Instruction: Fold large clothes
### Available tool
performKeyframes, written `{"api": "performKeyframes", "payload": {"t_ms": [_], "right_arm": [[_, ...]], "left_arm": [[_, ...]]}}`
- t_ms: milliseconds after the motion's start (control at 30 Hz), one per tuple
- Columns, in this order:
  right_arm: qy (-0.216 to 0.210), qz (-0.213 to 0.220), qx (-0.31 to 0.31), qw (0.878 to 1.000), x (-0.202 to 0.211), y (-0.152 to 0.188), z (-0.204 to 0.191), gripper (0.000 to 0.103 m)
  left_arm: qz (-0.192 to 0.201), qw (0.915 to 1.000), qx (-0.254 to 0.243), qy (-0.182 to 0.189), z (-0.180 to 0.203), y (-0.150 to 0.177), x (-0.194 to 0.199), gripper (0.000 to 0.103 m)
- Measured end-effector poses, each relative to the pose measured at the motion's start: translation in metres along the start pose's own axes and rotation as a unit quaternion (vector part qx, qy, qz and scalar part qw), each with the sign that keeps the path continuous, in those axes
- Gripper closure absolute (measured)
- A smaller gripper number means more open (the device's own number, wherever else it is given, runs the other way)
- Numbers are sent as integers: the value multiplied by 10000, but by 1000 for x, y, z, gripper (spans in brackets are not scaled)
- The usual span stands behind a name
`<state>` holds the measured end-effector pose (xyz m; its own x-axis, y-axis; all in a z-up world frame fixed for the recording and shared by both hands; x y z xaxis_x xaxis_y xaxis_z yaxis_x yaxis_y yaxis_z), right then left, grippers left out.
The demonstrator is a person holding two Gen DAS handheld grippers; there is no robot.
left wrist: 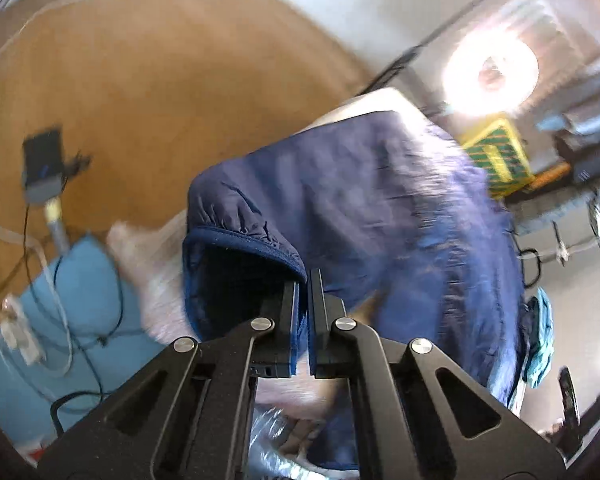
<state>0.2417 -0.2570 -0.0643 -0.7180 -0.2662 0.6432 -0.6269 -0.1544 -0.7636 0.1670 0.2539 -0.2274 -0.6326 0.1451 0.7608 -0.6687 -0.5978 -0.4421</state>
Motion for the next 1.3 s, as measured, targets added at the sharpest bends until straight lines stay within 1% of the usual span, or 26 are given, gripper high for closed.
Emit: {"api": "performKeyframes", "payload": {"t_ms": [67,167,233,300,333,400,467,500,633,667,767,833,933,967,1033,1067,1100,1133,1167,1200,1233,1300], "right_arm": [[-21,-61,-88,9999,-2,1,3,33],[-43,-123,-284,9995,-4,0,10,33],[-79,-148,-457,9988,-5,-2,16,39],[-101,-158,-591,9981,-5,-3,22,42],[-134,-172,-696,9973,-5,-4,26,46],[-180,-194,-827,9962,-5,-6,31,51],[-162,-175,-929,9954,-5,-7,38,51],[-119,-159,-956,9952,-5,-7,41,51],[1,-153,-1098,9938,-4,-7,57,55],[17,-163,-1140,9933,-4,-6,61,55],[65,-219,-1250,9919,-5,-3,72,56],[96,-285,-1306,9910,-8,-1,77,56],[127,-403,-1390,9894,-13,3,84,56],[119,-438,-1421,9888,-15,4,84,56],[62,-508,-1487,9875,-17,5,86,56],[34,-532,-1511,9871,-17,6,86,56],[31,-540,-1520,9869,-18,5,86,55],[64,-570,-1486,9872,-19,4,85,55],[74,-609,-1454,9875,-20,2,84,54],[63,-645,-1437,9875,-22,2,84,46],[14,-686,-1443,9872,-24,-1,83,37],[-136,-744,-1543,9851,-31,-5,82,35]], "left_arm": [[179,9991,-367,78,31,-8,11,102],[299,9936,-1068,220,89,-12,18,102],[280,9882,-1451,406,129,-12,16,102],[196,9805,-1858,608,173,-12,9,102],[149,9765,-2042,678,193,-10,4,102],[60,9681,-2396,728,231,-8,-11,102],[-64,9613,-2645,765,262,-3,-26,102],[-167,9560,-2817,800,280,3,-38,102],[-483,9434,-3164,867,324,27,-72,102],[-546,9413,-3208,900,331,34,-77,102],[-779,9310,-3425,995,350,56,-97,102],[-961,9258,-3520,991,360,68,-111,102],[-1177,9195,-3610,1015,368,81,-124,102],[-1211,9193,-3608,1007,371,84,-128,102],[-1406,9184,-3534,1091,374,86,-129,95],[-1469,9186,-3488,1138,375,85,-130,81],[-1527,9193,-3398,1273,374,83,-127,70],[-1581,9197,-3267,1498,374,82,-119,69],[-1612,9192,-3211,1613,372,79,-114,69],[-1654,9169,-3158,1794,371,75,-106,68],[-1702,9113,-3126,2071,372,74,-94,66],[-1747,9034,-3107,2384,372,71,-80,60]]}}
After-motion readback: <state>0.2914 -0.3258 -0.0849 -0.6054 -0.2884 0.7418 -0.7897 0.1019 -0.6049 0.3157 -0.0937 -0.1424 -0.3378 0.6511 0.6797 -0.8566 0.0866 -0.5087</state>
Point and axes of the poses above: each gripper's, at about its wrist camera, not at the fingertips, and x roughly against the way its jaws point, z to its right, y to its underside, the point moved 5 cm from there along -x, roughly the way its jaws point, and after that the axes turned 6 degrees about -x, right-handed, at the moved point
